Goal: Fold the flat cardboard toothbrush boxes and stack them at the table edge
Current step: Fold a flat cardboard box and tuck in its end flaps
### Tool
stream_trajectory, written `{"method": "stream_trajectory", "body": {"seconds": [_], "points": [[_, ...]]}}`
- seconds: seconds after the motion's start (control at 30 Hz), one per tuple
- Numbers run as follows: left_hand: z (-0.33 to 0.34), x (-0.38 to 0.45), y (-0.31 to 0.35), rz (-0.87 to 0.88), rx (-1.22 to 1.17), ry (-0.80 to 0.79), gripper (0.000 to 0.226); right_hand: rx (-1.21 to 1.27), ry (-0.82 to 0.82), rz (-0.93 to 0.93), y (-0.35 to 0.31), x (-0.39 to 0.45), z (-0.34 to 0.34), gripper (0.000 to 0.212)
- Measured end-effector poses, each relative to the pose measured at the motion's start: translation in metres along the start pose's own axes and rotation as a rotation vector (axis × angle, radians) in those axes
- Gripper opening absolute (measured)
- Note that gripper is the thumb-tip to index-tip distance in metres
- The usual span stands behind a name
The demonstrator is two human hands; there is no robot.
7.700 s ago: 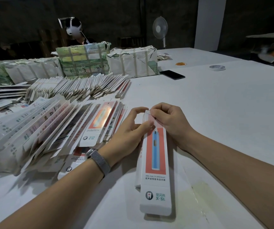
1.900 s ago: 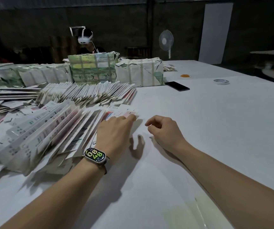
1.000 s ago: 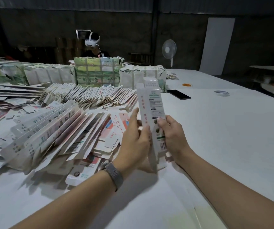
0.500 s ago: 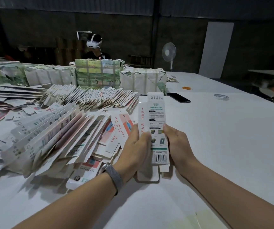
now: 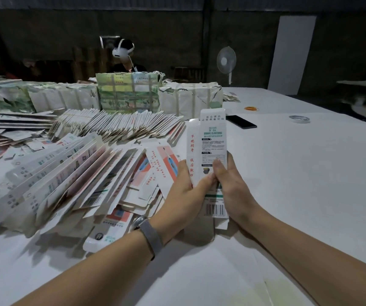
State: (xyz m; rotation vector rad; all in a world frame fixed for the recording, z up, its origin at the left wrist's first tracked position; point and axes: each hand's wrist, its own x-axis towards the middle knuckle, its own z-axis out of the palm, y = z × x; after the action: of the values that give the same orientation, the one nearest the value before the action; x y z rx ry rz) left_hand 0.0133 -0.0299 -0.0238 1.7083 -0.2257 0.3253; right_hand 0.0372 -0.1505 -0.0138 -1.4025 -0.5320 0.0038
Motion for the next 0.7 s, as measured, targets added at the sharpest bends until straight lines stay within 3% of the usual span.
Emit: {"method": "stream_trajectory", "body": {"seconds": [0.3,0.37,0.47,0.57,0.7], "points": [[0.006,-0.004,0.006,-0.027,-0.148,-0.056,0.044,-0.118,-0.023,-0.026,0.007,0.003,0.0,0.058],[0.006,-0.005,0.009,-0.081,-0.245,-0.071,0.054,-0.166,-0.012,-0.046,0.006,0.003,-0.001,0.057],[0.003,-0.006,0.013,-0.265,-0.472,-0.074,0.051,-0.206,0.039,-0.063,0.006,0.002,-0.001,0.067],[-0.001,-0.005,0.013,-0.447,-0.583,-0.052,0.051,-0.244,0.049,-0.055,0.007,0.003,-0.001,0.058],[-0.005,-0.003,0.014,-0.481,-0.595,-0.02,0.043,-0.156,0.014,0.01,0.01,0.005,-0.001,0.042]]}}
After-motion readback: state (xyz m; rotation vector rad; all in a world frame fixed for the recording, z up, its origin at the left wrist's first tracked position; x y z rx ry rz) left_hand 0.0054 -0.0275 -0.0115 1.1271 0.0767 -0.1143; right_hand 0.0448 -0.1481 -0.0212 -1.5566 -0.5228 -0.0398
